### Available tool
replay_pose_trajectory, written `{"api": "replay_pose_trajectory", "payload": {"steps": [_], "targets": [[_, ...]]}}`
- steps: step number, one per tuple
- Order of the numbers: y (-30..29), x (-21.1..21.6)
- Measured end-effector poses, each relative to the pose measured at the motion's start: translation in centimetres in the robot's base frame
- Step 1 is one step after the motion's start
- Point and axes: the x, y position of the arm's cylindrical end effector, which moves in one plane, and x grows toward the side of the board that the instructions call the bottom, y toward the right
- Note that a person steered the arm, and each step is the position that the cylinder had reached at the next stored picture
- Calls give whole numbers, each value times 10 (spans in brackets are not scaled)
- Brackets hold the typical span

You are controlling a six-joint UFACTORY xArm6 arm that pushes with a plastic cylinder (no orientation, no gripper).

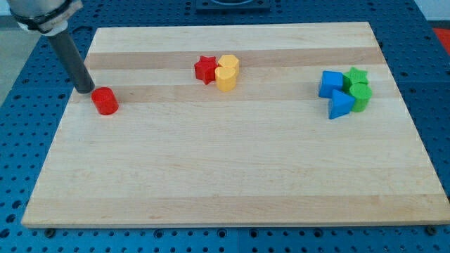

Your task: Move the red circle to the center

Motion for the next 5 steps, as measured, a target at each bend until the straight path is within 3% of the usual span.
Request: {"api": "replay_pose_trajectory", "payload": {"steps": [2,3,5], "targets": [[18,33],[69,22],[104,9]]}}
